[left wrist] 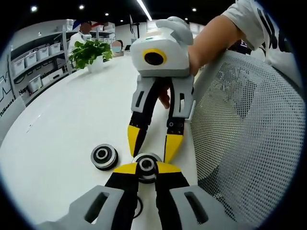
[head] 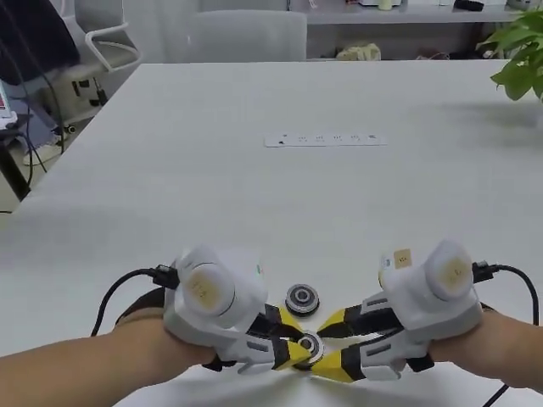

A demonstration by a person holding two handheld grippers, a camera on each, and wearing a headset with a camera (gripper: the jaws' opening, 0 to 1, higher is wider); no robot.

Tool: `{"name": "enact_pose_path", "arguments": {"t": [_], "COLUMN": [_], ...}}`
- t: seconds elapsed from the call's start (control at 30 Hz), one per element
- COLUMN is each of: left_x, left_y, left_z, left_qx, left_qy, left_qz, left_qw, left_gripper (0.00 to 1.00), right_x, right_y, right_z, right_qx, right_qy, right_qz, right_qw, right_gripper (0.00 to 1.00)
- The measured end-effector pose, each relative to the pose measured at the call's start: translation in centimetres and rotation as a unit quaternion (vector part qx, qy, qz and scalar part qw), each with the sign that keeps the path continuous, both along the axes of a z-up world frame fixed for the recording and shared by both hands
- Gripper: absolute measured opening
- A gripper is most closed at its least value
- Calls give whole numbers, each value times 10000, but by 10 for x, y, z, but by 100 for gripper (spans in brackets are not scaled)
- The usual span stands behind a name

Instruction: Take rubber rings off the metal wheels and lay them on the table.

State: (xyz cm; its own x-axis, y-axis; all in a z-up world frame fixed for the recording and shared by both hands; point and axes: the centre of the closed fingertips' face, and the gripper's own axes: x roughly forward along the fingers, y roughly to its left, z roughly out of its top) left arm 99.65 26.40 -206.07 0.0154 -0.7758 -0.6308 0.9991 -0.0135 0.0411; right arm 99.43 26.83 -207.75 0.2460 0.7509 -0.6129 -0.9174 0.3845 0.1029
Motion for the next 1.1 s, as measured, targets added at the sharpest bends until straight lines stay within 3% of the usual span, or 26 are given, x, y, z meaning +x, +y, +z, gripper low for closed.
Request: {"name": "enact_pose_path", "arguments": {"t": [0.1,0.2,0.27,0.57,0.93,1.1], "left_x": [0,0,0,1,1,1], "left_y": [0,0,1,1,0,1], "left_z": [0,0,0,-1,-1,-1], "left_qx": [10,19,17,38,21,5], "left_qy": [-7,-15,-14,-35,-24,-12], "left_qz": [11,19,28,52,68,74], "left_qw": [10000,10000,10000,10000,10000,10000], "left_gripper": [7,7,7,7,7,7], "right_x": [3,-1,-3,-4,-5,-4], "right_y": [0,2,2,-5,-6,-13], "right_z": [0,-1,-2,-1,-1,-2], "right_qx": [14,41,-32,43,-8,-99], "right_qy": [-30,54,-75,140,71,79], "right_qz": [-12,65,150,88,189,165], "right_qw": [10000,10000,9999,9999,9998,9998], "right_gripper": [31,26,24,19,16,2]}}
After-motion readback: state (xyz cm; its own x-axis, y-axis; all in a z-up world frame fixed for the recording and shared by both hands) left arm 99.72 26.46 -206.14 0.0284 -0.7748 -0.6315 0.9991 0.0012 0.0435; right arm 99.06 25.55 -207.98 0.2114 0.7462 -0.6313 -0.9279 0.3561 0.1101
